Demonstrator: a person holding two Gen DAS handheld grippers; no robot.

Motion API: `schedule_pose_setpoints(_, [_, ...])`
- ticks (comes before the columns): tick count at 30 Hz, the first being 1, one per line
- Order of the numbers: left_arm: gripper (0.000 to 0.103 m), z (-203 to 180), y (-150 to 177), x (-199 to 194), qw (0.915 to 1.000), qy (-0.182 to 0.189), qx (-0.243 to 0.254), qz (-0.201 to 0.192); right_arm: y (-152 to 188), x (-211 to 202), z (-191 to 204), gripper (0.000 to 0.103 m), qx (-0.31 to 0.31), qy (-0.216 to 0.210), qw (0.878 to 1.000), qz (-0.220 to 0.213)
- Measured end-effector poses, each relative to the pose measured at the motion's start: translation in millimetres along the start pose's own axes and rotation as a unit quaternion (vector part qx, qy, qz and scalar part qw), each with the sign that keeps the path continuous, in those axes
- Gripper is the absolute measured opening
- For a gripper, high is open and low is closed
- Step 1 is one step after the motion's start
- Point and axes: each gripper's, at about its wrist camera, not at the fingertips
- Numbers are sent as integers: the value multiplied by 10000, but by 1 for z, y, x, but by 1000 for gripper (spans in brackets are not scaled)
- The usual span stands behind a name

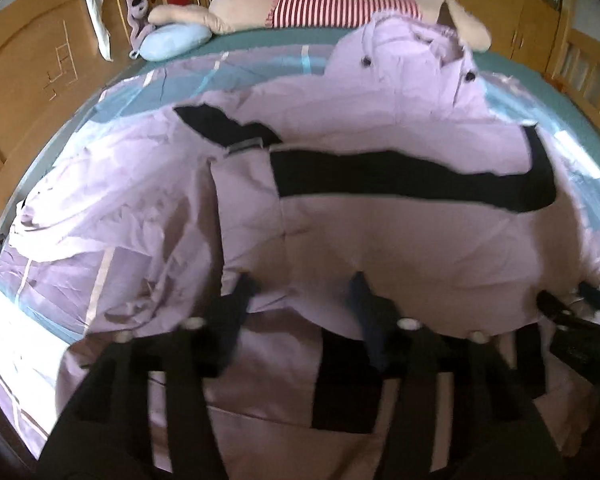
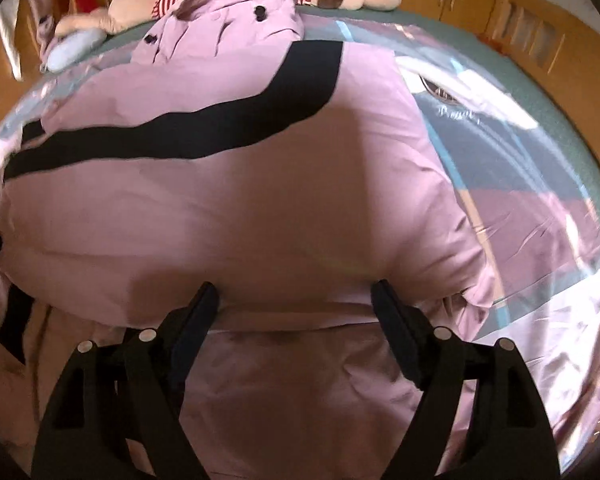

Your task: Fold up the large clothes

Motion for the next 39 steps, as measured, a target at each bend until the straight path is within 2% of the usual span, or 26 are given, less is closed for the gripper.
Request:
schedule_pose_setpoints(2, [63, -1, 5, 8, 9998, -34, 125, 118, 0, -4, -2, 82, 41, -39, 10000, -39])
schedule_pose_setpoints(3, [63, -2, 6, 9, 9997, -51, 186, 144, -2, -10, -8, 82, 267, -167, 9993, -199])
schedule_pose_setpoints(4, [63, -2, 5, 8, 9996, -65, 227, 148, -5, -19, -15, 82, 542, -353, 9965, -526])
schedule_pose_setpoints(6, [64, -1, 4, 8, 9996, -50, 226, 185, -13, -49, -24, 82, 920, -732, 9824, -1455])
schedule_pose_setpoints(8, [67, 1, 5, 10, 9996, -47, 154, 240, -22, -64, -21, 82, 676, -535, 9776, -1919])
schedule_pose_setpoints(9, [67, 2, 6, 10, 9996, -54, 127, 258, -25, -62, -16, 82, 424, -303, 9788, -1980])
schedule_pose_setpoints(11, [68, 2, 7, 11, 9995, -59, 104, 290, -25, -40, -10, 82, 138, 8, 9866, -1623])
schedule_pose_setpoints(12, [68, 2, 7, 10, 9995, -64, 95, 291, -21, -18, -11, 82, 138, 21, 9931, -1163])
schedule_pose_setpoints(14, [67, 6, 4, 5, 9997, -54, -94, 205, -12, 12, -13, 83, 252, -32, 9985, -480])
schedule_pose_setpoints(15, [66, 8, 3, 1, 9997, -14, -208, 126, -9, 18, -14, 83, 313, -51, 9986, -412])
schedule_pose_setpoints(18, [70, 7, -3, -11, 9995, 37, -222, -199, -10, 15, -10, 87, 226, -11, 9987, -455])
schedule_pose_setpoints(19, [75, 4, -2, -8, 9998, -80, -51, -159, -9, 15, -8, 89, 177, 13, 9988, -458])
schedule_pose_setpoints(20, [75, 0, 0, -3, 9998, -145, 103, -28, -8, 15, -7, 89, 146, 35, 9988, -468])
schedule_pose_setpoints(21, [75, -3, 6, 8, 9993, -127, 217, 275, -9, 11, -8, 89, 194, -7, 9982, -561])
schedule_pose_setpoints(22, [75, -1, 8, 12, 9991, -93, 158, 390, -8, 1, -8, 89, 344, -107, 9964, -773])
schedule_pose_setpoints(23, [76, 2, 9, 13, 9991, -55, 56, 427, -10, -16, -16, 89, 658, -263, 9896, -1252])
schedule_pose_setpoints(24, [76, 5, 7, 13, 9989, 8, -56, 462, -10, -27, -22, 89, 813, -334, 9842, -1536])
schedule_pose_setpoints(26, [75, 9, 5, 14, 9985, 89, -138, 527, -16, -43, -26, 89, 863, -189, 9778, -1900])
schedule_pose_setpoints(27, [75, 10, 5, 14, 9983, 120, -186, 542, -17, -42, -26, 89, 792, -90, 9791, -1872])
schedule_pose_setpoints(28, [76, 11, 6, 15, 9981, 131, -228, 552, -18, -34, -24, 92, 685, 56, 9836, -1669])
schedule_pose_setpoints(29, [76, 11, 7, 15, 9982, 118, -240, 543, -15, -19, -24, 93, 611, 197, 9890, -1335])
schedule_pose_setpoints(30, [76, 10, 7, 15, 9983, 105, -241, 528, -9, 9, -23, 93, 570, 262, 9961, -619])
schedule_pose_setpoints(31, [76, 10, 7, 13, 9984, 100, -250, 494, -5, 24, -22, 93, 557, 211, 9978, -294])
schedule_pose_setpoints(36, [78, 11, -1, -2, 9991, 140, -379, 127, -8, 21, -21, 99, 479, 219, 9977, -418])
schedule_pose_setpoints(37, [82, 11, -1, 2, 9989, 139, -351, 266, -8, 17, -23, 99, 509, 192, 9975, -459])
schedule_pose_setpoints(39, [85, 12, 7, 18, 9962, 299, -407, 712, -11, -4, -28, 99, 775, -14, 9927, -928])
Point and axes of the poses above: each gripper's, at about its wrist camera, not at the fingertips, and x roughly the way its jaws point, z to its left, y to its underside, and after that the axes turned 14 degrees about -z, right-handed
